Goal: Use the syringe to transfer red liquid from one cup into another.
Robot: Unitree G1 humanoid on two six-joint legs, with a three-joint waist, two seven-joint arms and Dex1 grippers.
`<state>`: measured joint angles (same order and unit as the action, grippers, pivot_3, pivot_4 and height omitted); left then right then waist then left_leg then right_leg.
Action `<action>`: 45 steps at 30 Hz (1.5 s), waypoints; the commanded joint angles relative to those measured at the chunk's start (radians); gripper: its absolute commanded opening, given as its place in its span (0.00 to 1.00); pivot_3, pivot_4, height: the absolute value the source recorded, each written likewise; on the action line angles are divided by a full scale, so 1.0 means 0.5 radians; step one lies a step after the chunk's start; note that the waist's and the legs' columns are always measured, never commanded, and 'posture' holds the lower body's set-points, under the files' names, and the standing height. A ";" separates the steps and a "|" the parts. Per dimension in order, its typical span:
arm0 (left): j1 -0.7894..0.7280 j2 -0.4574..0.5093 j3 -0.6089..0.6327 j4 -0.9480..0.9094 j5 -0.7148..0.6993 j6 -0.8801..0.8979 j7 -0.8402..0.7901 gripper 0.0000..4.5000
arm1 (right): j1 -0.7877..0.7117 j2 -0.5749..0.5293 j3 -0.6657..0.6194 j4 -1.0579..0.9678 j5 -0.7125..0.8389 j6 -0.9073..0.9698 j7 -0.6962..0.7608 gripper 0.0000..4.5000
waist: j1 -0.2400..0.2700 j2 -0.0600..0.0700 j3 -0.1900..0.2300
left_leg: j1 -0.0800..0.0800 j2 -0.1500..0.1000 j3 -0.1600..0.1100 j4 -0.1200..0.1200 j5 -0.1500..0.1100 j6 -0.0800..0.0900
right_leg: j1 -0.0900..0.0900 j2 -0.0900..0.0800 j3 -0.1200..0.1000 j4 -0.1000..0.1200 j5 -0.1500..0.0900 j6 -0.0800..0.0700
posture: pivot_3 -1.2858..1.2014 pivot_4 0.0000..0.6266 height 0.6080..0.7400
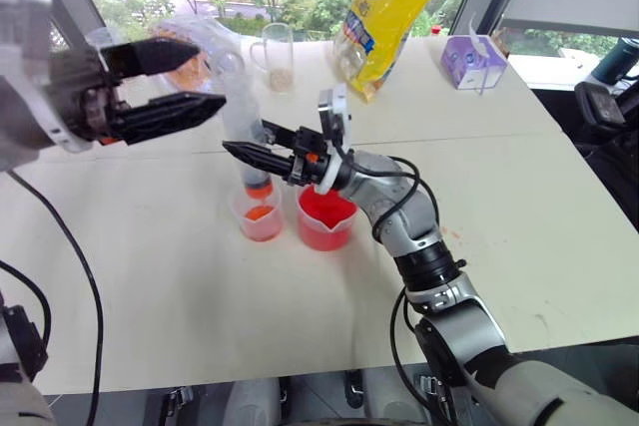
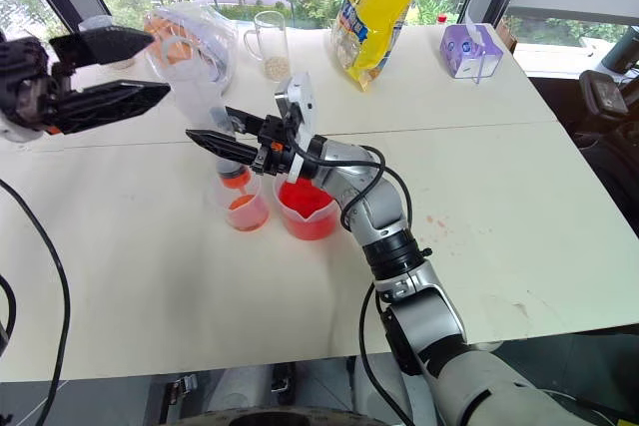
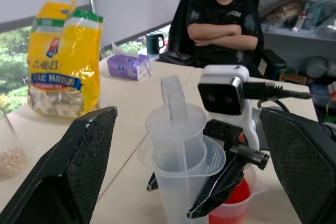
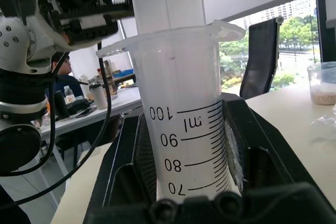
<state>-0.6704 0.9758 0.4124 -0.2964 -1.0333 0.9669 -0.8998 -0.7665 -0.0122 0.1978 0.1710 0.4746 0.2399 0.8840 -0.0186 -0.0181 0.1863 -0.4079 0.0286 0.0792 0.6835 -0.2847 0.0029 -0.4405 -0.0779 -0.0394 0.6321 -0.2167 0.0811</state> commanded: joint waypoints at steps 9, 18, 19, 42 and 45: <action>-0.127 -0.107 -0.150 0.010 -0.008 -0.086 0.005 0.87 | 0.047 0.002 0.016 -0.105 -0.060 -0.020 0.027 0.30 | -0.005 0.000 0.000 | 0.000 0.000 0.000 0.000 0.000 0.000 | 0.000 0.000 0.000 0.000 0.000 0.000 | 0.52 0.24 1.00; -0.110 -0.099 -0.171 0.020 0.008 -0.097 -0.015 0.01 | 0.026 0.020 0.004 -0.097 -0.077 -0.022 0.020 0.30 | 0.002 0.000 0.000 | 0.000 0.000 0.000 -0.001 0.000 0.000 | -0.001 0.001 0.000 0.000 0.000 0.000 | 0.52 0.24 1.00; -0.107 -0.099 -0.176 0.021 0.013 -0.101 -0.018 0.01 | 0.022 0.021 0.003 -0.097 -0.077 -0.022 0.020 0.30 | 0.002 0.000 0.000 | 0.000 0.000 0.000 -0.001 0.000 0.000 | -0.001 0.001 0.000 0.000 0.000 0.000 | 0.52 0.24 1.00; 0.233 -0.124 -0.353 -0.177 0.132 -0.268 -0.062 0.01 | -0.228 0.039 -0.179 -0.099 -0.004 -0.003 -0.079 0.30 | 0.000 0.000 0.000 | 0.000 0.000 0.000 -0.001 0.000 0.000 | -0.001 0.000 0.000 -0.001 0.000 0.000 | 0.52 0.24 1.00; 0.265 -0.123 -0.374 -0.193 0.147 -0.285 -0.057 0.01 | -0.248 0.036 -0.195 -0.108 0.007 0.010 -0.086 0.30 | 0.000 0.000 0.000 | 0.000 0.000 0.000 -0.001 0.000 0.000 | -0.001 0.000 0.000 -0.001 0.000 0.000 | 0.52 0.24 1.00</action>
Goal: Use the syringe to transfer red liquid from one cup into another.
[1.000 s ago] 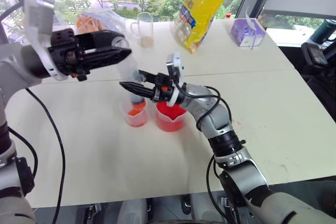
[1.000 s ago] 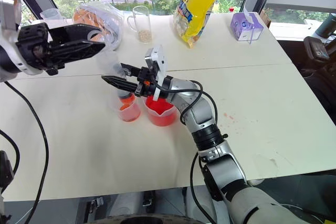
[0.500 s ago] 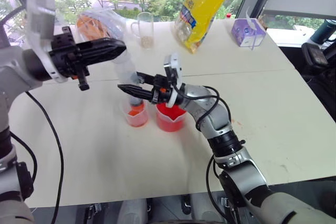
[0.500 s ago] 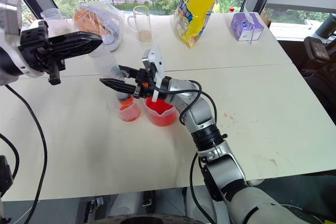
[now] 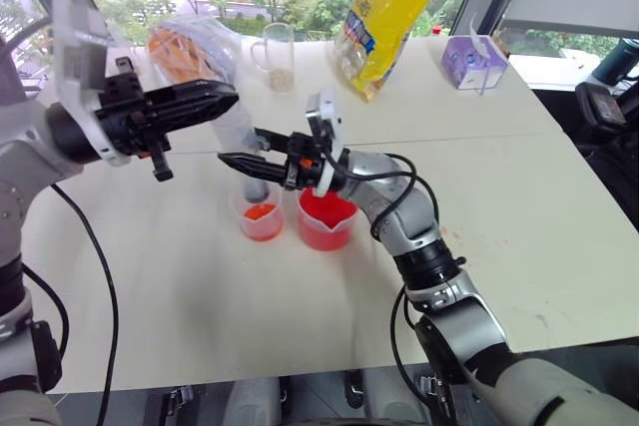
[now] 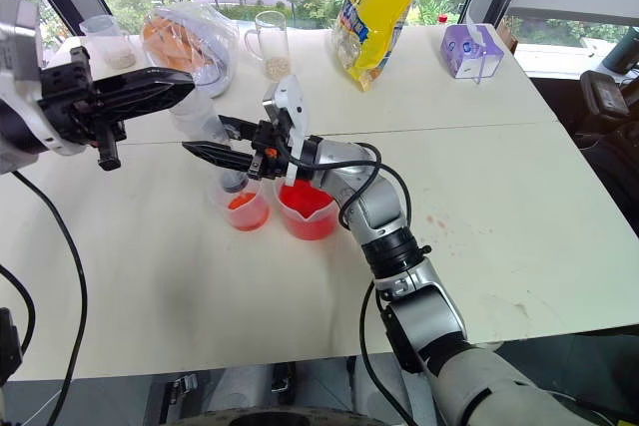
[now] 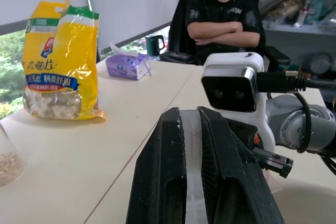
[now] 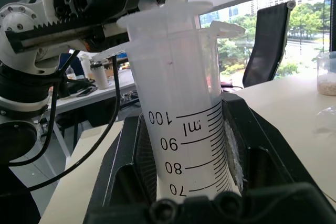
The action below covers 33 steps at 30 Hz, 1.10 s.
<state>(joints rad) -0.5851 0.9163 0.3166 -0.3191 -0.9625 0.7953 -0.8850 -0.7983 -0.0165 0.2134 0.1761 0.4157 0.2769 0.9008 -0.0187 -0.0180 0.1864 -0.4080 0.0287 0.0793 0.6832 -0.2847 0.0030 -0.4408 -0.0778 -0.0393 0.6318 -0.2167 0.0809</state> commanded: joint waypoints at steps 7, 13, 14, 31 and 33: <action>0.105 -0.021 -0.191 -0.124 0.028 0.040 -0.072 0.01 | -0.196 0.036 -0.242 -0.137 0.139 -0.021 -0.125 0.30 | 0.001 0.000 0.000 | 0.000 0.000 0.000 0.000 0.000 0.000 | 0.000 0.000 0.000 0.000 0.000 0.000 | 0.52 0.24 1.00; -0.036 -0.020 -0.090 -0.017 -0.060 0.110 -0.019 0.45 | -0.070 0.081 -0.155 -0.135 0.106 0.011 -0.119 0.30 | 0.002 0.000 0.000 | 0.000 0.000 0.000 0.000 0.000 0.000 | 0.001 0.000 0.000 -0.001 0.000 0.000 | 0.52 0.24 1.00; -0.044 -0.013 -0.082 -0.009 -0.054 0.109 -0.020 0.57 | -0.055 0.089 -0.144 -0.138 0.102 0.015 -0.119 0.30 | 0.001 0.000 0.000 | 0.000 0.000 0.000 0.000 0.000 0.000 | 0.000 0.000 0.000 -0.001 0.000 0.000 | 0.52 0.24 1.00; 0.116 0.205 0.155 0.019 -0.030 0.064 -0.140 0.99 | -0.209 0.024 -0.463 -0.288 0.449 0.426 -0.371 0.30 | 0.004 0.001 0.001 | -0.001 0.000 0.000 -0.001 0.000 0.000 | -0.001 -0.001 0.000 -0.001 0.000 0.000 | 0.52 0.24 1.00; 0.128 0.176 0.125 0.008 -0.022 0.045 -0.145 0.99 | -0.321 -0.061 -0.617 -0.340 0.644 0.667 -0.485 0.30 | 0.005 0.002 0.001 | -0.001 0.000 0.000 -0.001 0.000 0.000 | -0.001 -0.001 0.000 -0.001 0.000 -0.001 | 0.52 0.24 1.00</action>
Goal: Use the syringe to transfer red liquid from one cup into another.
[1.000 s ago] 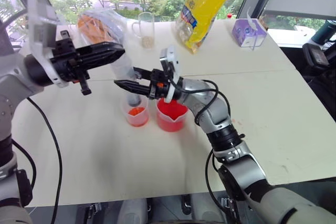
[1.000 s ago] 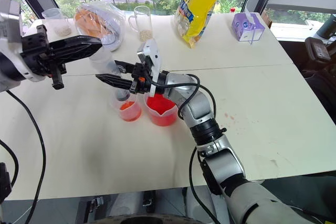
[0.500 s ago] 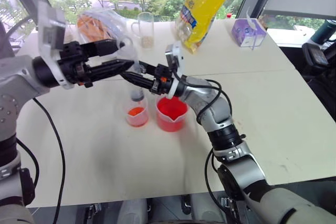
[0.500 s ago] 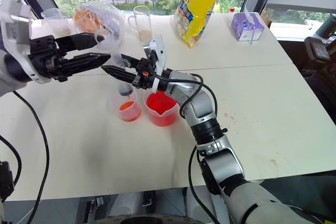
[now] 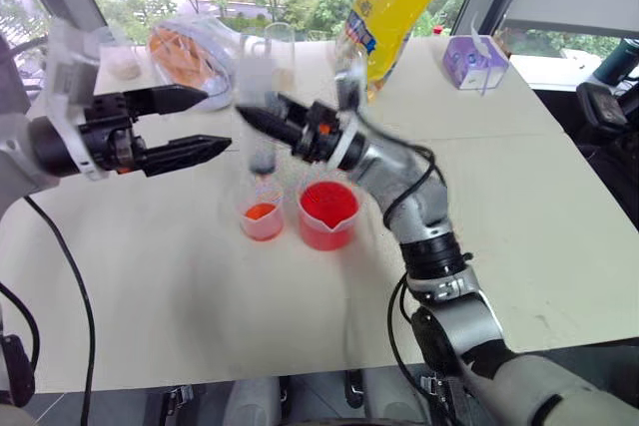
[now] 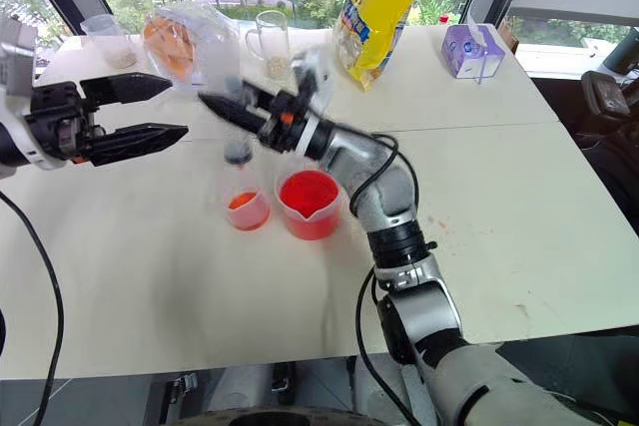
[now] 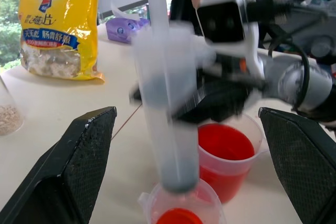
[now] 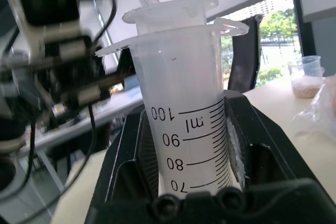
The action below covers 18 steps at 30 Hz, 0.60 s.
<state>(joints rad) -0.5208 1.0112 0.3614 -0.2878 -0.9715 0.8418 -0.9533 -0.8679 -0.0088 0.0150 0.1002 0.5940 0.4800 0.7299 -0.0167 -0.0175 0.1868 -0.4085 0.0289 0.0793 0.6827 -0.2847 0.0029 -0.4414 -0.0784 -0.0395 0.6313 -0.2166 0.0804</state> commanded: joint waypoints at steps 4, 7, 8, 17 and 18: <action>0.014 -0.098 -0.042 -0.083 0.005 -0.077 -0.028 0.99 | -0.409 -0.378 -0.486 -0.158 0.534 0.776 -0.451 0.30 | 0.004 0.000 0.000 | 0.000 0.000 0.000 0.000 0.000 0.000 | 0.000 -0.002 -0.001 -0.001 0.000 -0.001 | 0.52 0.24 1.00; 0.003 -0.174 -0.112 -0.094 0.017 -0.099 -0.028 0.99 | -0.546 -0.665 -0.590 -0.017 0.520 1.167 -0.691 0.30 | 0.005 0.000 0.000 | 0.000 -0.001 0.000 -0.001 -0.001 0.001 | 0.000 -0.003 -0.001 -0.003 -0.003 -0.008 | 0.52 0.24 1.00; -0.003 -0.200 -0.133 -0.096 0.016 -0.103 -0.021 0.99 | -0.595 -0.746 -0.636 0.054 0.519 1.312 -0.789 0.30 | 0.004 0.001 0.000 | -0.001 -0.001 0.001 -0.001 -0.001 0.001 | 0.000 -0.003 -0.001 -0.003 -0.003 -0.008 | 0.52 0.24 1.00; 0.012 -0.276 -0.236 -0.125 0.046 -0.136 -0.036 0.99 | -0.454 -1.238 -0.438 0.250 0.214 2.241 -0.961 0.30 | -0.012 0.001 0.000 | -0.002 0.000 0.005 -0.003 -0.005 0.008 | -0.003 -0.001 0.001 -0.005 0.001 -0.003 | 0.52 0.24 1.00; 0.008 -0.281 -0.242 -0.126 0.048 -0.134 -0.035 0.99 | -0.421 -1.245 -0.433 0.267 0.177 2.253 -0.967 0.30 | -0.009 0.001 0.000 | -0.002 0.000 0.005 -0.003 -0.005 0.008 | -0.003 0.000 0.001 -0.005 0.001 -0.002 | 0.52 0.24 1.00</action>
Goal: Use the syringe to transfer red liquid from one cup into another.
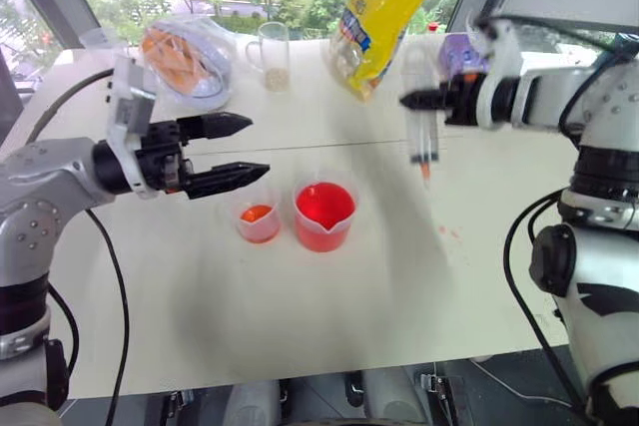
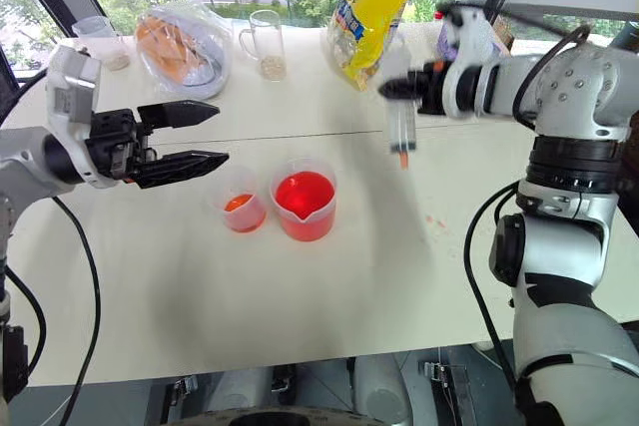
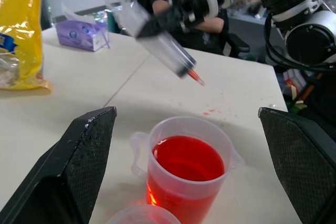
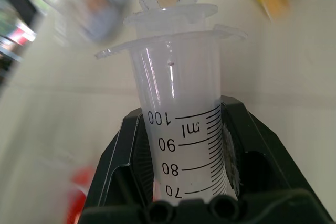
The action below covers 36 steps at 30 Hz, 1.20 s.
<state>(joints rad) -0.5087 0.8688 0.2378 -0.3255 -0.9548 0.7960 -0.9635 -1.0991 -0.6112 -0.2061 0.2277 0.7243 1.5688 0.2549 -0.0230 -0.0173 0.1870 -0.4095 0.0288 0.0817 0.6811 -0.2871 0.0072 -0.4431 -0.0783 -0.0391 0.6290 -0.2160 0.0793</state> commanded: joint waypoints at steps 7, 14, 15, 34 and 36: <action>-0.007 0.002 0.000 -0.071 0.014 -0.031 -0.020 0.99 | 0.232 -0.038 0.130 0.198 -0.275 0.014 0.057 0.30 | 0.013 0.000 0.000 | -0.002 -0.001 0.000 0.001 0.000 0.000 | 0.000 0.000 0.001 -0.001 0.000 0.001 | 0.52 0.24 1.00; 0.049 0.009 0.023 -0.132 -0.025 0.002 -0.006 1.00 | 0.341 -0.020 0.278 0.270 -0.402 -0.153 0.188 0.41 | 0.011 0.000 0.000 | -0.002 -0.001 -0.001 0.001 0.000 0.000 | 0.000 0.000 0.001 -0.001 0.000 0.001 | 0.52 0.24 1.00; 0.059 0.010 0.023 -0.143 -0.027 0.004 -0.003 1.00 | 0.341 -0.023 0.286 0.275 -0.416 -0.166 0.204 0.53 | 0.010 0.000 0.000 | -0.002 -0.001 -0.001 0.001 0.000 0.000 | 0.000 0.000 0.001 -0.001 0.000 0.001 | 0.52 0.24 1.00; 0.204 0.167 0.105 -0.186 -0.082 0.034 -0.106 1.00 | 0.776 -0.922 0.259 -1.162 -0.034 -0.810 1.428 0.99 | 0.019 0.002 0.003 | -0.001 -0.001 -0.003 0.001 -0.001 0.001 | 0.002 0.000 0.000 -0.004 -0.004 0.006 | 0.52 0.24 1.00; 0.216 0.191 0.101 -0.183 -0.078 0.038 -0.126 1.00 | 0.850 -0.959 0.181 -1.229 0.004 -0.872 1.483 0.99 | 0.021 0.002 0.003 | -0.001 -0.001 -0.003 0.003 -0.001 0.001 | 0.002 0.000 0.000 -0.004 -0.006 0.002 | 0.52 0.24 1.00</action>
<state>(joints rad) -0.3989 0.9439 0.2600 -0.4067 -0.9918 0.8203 -1.0109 -0.6718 -1.0658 -0.0517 -0.3445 0.7041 1.1730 0.9686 -0.0123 -0.0161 0.1884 -0.4102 0.0283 0.0807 0.6824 -0.2876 0.0077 -0.4421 -0.0787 -0.0391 0.6268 -0.2197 0.0788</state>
